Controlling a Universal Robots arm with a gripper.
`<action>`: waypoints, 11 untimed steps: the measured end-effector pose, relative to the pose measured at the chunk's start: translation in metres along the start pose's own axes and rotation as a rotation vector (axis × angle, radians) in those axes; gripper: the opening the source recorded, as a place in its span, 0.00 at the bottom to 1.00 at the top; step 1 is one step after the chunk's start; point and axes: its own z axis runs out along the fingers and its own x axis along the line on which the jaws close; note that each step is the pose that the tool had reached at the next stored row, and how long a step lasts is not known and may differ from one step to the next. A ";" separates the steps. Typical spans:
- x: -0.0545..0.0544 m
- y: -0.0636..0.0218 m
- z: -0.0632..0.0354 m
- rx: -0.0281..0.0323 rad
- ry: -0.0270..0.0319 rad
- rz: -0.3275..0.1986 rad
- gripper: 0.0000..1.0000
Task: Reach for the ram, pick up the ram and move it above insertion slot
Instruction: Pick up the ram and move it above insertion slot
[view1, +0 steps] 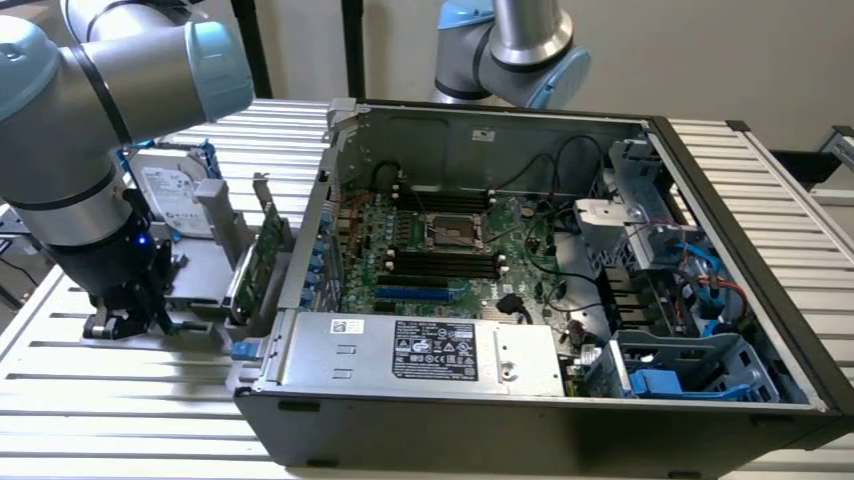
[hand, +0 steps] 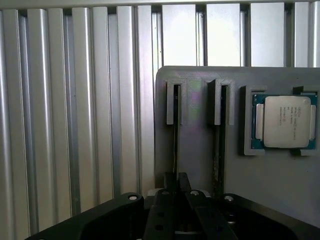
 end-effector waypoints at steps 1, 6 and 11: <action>0.000 0.0000 0.0000 0.0000 0.0000 0.000 0.14; 0.000 0.0000 0.0000 0.0001 0.0000 -0.001 0.14; 0.000 0.0000 0.0000 -0.0001 0.0001 -0.006 0.14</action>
